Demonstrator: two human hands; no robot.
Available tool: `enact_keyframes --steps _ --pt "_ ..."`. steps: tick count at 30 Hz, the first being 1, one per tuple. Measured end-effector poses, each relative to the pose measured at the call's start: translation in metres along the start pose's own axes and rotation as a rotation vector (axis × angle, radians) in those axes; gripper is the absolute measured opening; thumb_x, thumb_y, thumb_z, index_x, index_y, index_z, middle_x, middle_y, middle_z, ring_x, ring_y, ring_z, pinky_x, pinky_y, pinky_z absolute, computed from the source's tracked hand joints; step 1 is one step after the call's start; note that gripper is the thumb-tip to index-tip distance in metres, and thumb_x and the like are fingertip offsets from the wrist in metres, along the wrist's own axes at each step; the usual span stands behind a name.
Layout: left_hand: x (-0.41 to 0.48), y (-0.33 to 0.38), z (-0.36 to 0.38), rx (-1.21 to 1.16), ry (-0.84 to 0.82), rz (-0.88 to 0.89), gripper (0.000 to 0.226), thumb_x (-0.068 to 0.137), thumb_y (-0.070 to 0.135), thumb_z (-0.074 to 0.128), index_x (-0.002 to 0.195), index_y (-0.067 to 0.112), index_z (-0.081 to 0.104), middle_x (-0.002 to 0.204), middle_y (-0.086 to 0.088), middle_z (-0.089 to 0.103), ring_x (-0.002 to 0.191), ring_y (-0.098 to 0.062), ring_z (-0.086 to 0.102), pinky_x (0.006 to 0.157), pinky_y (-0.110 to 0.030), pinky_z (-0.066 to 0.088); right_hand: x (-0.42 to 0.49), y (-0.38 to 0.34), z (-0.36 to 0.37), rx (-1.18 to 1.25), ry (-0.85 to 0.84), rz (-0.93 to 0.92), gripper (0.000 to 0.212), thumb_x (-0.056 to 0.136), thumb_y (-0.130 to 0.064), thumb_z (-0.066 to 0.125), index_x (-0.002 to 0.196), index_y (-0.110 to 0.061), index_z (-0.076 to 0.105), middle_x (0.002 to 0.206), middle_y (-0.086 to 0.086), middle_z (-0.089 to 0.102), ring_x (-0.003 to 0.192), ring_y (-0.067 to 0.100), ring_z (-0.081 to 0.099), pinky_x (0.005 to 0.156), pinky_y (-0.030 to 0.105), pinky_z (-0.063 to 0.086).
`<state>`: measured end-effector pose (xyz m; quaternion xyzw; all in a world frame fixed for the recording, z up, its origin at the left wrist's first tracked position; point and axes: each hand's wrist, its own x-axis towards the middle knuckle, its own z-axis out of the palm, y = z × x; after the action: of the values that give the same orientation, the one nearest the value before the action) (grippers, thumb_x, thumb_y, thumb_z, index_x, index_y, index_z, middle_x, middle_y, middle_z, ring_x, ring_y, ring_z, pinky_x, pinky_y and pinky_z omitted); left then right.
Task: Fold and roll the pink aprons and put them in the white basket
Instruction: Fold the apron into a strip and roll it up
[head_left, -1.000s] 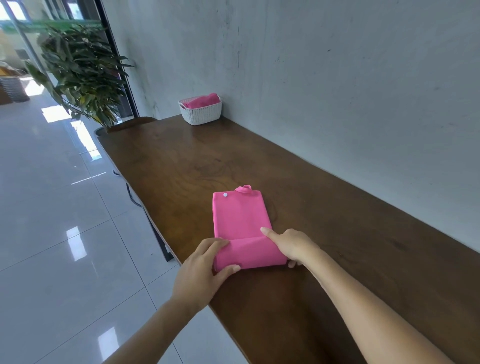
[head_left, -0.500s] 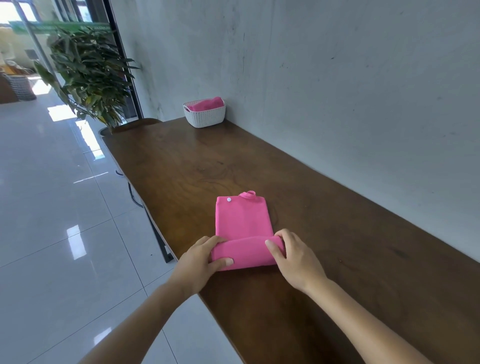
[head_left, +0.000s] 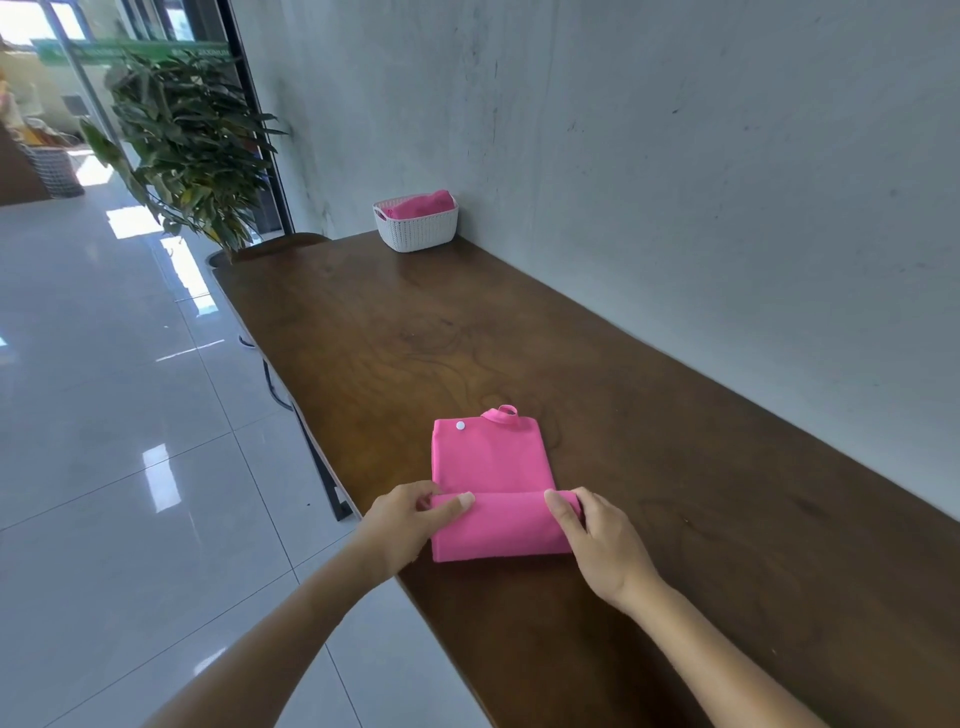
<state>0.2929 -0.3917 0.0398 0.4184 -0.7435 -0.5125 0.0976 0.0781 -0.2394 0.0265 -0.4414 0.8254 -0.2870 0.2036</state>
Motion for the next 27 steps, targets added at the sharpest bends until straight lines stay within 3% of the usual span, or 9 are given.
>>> enact_keyframes --steps 5,8,11,13,16,20,23,27 --pt "0.002 0.003 0.017 0.212 0.305 0.021 0.051 0.089 0.073 0.049 0.114 0.03 0.061 0.112 0.01 0.06 0.094 -0.009 0.061 0.078 -0.032 0.06 0.015 -0.014 -0.01 -0.014 -0.106 0.122 0.083 0.087 -0.083 0.023 0.124 -0.018 0.06 0.115 -0.002 0.065 0.097 0.011 0.06 0.067 0.022 0.046" --pt "-0.003 0.003 0.019 0.318 0.392 0.112 0.058 0.09 0.073 0.042 0.126 0.03 0.058 0.121 0.011 0.055 0.103 -0.007 0.055 0.085 -0.028 0.056 0.024 -0.015 -0.013 -0.025 -0.147 0.169 0.087 0.087 -0.084 0.025 0.131 -0.017 0.059 0.123 0.003 0.065 0.105 0.019 0.061 0.075 0.03 0.046" --pt "-0.008 -0.002 0.019 0.392 0.392 0.227 0.066 0.088 0.077 0.037 0.134 0.033 0.052 0.129 0.016 0.051 0.116 -0.005 0.047 0.096 -0.028 0.051 0.033 -0.015 -0.015 0.009 -0.149 0.224 0.077 0.084 -0.087 0.03 0.112 -0.02 0.056 0.104 0.003 0.066 0.087 0.02 0.064 0.078 0.036 0.052" --pt "-0.01 -0.006 0.02 0.432 0.374 0.287 0.065 0.09 0.075 0.043 0.14 0.034 0.046 0.137 0.017 0.045 0.122 -0.004 0.04 0.099 -0.027 0.049 0.038 -0.018 -0.017 0.017 -0.149 0.246 0.069 0.086 -0.085 0.032 0.107 -0.022 0.05 0.101 0.001 0.063 0.07 0.018 0.065 0.066 0.032 0.051" --pt "-0.01 -0.013 0.022 0.465 0.355 0.354 0.072 0.088 0.076 0.051 0.145 0.034 0.039 0.144 0.017 0.04 0.127 -0.005 0.037 0.101 -0.027 0.048 0.045 -0.025 -0.018 -0.061 -0.175 0.267 0.07 0.089 -0.083 0.028 0.112 -0.02 0.051 0.099 0.0 0.062 0.058 0.017 0.065 0.059 0.03 0.05" --pt "-0.004 -0.013 0.023 0.365 0.357 0.309 0.072 0.085 0.069 0.061 0.143 0.032 0.04 0.139 0.016 0.045 0.123 -0.004 0.043 0.098 -0.026 0.05 0.05 -0.034 -0.02 -0.106 -0.207 0.303 0.073 0.091 -0.081 0.024 0.12 -0.018 0.049 0.099 0.001 0.06 0.057 0.016 0.065 0.058 0.029 0.051" --pt "0.0 -0.012 0.018 0.379 0.321 0.305 0.067 0.087 0.065 0.064 0.141 0.032 0.043 0.135 0.015 0.049 0.117 -0.006 0.049 0.095 -0.028 0.053 0.049 -0.038 -0.015 -0.256 -0.106 0.223 0.072 0.094 -0.077 0.019 0.12 -0.018 0.052 0.106 0.002 0.065 0.075 0.017 0.062 0.059 0.03 0.045" --pt "0.004 -0.007 0.01 0.398 0.231 0.284 0.062 0.089 0.062 0.063 0.139 0.032 0.045 0.127 0.016 0.05 0.109 -0.006 0.054 0.09 -0.029 0.055 0.038 -0.034 -0.005 -0.382 0.195 -0.085 0.042 0.102 -0.058 0.023 0.105 -0.025 0.048 0.099 -0.007 0.058 0.082 0.01 0.056 0.052 0.017 0.03"
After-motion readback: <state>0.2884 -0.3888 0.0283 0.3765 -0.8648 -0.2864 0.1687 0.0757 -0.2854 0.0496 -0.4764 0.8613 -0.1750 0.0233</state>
